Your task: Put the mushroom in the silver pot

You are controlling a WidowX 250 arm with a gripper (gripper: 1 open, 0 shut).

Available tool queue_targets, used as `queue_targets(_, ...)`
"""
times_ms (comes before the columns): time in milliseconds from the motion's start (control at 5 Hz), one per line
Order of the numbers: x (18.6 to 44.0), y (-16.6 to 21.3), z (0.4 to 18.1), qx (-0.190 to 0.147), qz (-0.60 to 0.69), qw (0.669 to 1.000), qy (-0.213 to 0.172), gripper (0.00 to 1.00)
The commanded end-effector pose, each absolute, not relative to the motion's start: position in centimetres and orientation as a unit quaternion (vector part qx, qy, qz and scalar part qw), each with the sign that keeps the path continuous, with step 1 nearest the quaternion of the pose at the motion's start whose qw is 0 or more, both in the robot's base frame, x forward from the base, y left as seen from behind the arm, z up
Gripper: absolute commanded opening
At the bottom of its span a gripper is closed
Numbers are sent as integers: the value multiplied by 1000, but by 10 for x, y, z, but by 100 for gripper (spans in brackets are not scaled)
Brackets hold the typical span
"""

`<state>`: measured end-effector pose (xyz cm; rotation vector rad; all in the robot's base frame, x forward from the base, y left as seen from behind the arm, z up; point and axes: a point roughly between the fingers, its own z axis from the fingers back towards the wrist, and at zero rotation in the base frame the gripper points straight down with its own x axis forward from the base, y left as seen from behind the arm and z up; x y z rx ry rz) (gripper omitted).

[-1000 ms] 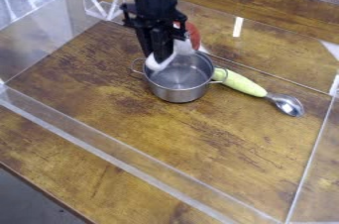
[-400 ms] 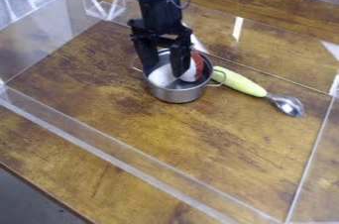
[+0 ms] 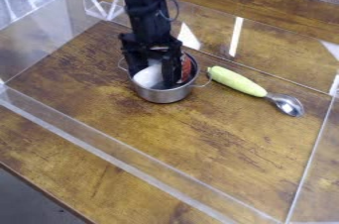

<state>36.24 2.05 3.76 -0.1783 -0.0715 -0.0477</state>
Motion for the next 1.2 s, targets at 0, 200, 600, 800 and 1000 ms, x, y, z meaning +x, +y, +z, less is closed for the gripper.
queue_targets(0,362,35,51,-86,-4,994,-67,100)
queue_targets(200,357,27,57,-87,17,994,-66,100)
queue_targets(600,355,9,74,-85,52,993,-63,0)
queue_targets(800,360,-2,88,-82,63,993,-64,0)
queue_targets(1000,368,-13,102,-83,72,992,-66,0)
